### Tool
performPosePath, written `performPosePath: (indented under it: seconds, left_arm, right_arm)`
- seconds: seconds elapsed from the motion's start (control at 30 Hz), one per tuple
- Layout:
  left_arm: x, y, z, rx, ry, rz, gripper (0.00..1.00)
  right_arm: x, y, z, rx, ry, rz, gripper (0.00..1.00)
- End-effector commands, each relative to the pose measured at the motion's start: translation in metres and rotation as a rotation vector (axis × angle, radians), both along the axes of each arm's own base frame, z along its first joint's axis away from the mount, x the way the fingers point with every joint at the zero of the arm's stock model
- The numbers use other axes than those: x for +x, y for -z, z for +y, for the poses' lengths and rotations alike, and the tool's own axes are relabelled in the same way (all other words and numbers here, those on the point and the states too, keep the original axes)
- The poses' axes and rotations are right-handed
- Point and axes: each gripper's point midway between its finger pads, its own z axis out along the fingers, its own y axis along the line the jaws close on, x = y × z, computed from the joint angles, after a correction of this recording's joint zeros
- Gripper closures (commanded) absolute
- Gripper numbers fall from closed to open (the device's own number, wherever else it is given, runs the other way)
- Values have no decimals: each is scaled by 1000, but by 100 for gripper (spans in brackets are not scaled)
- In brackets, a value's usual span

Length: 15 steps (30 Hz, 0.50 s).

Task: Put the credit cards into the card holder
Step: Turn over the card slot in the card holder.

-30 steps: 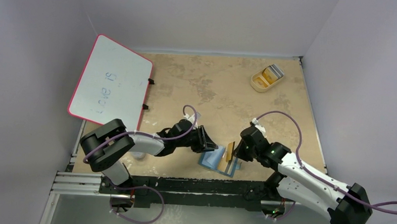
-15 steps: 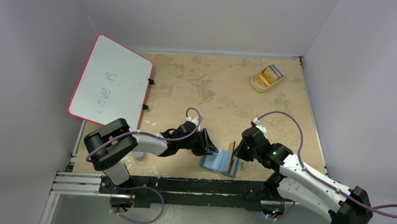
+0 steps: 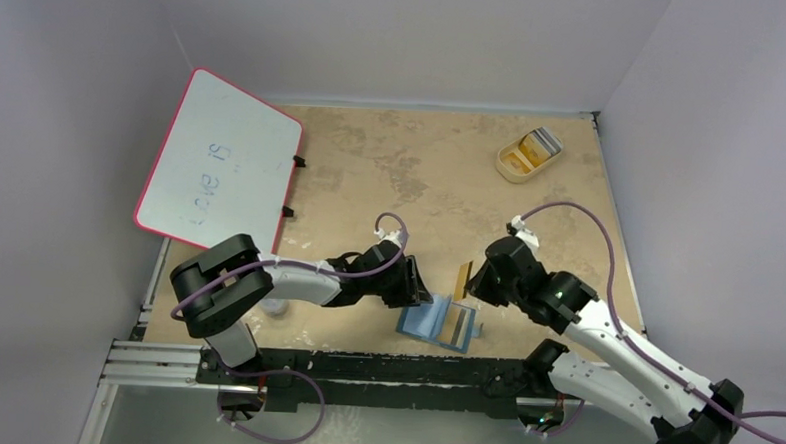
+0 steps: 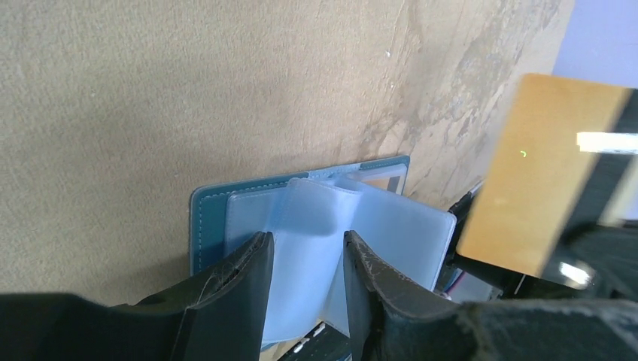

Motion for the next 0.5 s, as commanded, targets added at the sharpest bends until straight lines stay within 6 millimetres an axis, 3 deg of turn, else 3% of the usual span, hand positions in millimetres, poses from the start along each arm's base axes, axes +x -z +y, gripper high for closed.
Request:
performPosePath:
  seconds: [0.0, 0.27, 0.47]
  left_arm:
    - [7, 4, 6, 61, -16, -39, 61]
    - [10, 1, 8, 73, -30, -50, 61]
    - [10, 0, 9, 81, -32, -50, 61]
  right_arm:
    - [9, -33, -10, -20, 37, -77, 100]
    - [0, -45, 19, 139, -72, -81, 100]
    - [-11, -20, 25, 162, -101, -19, 100]
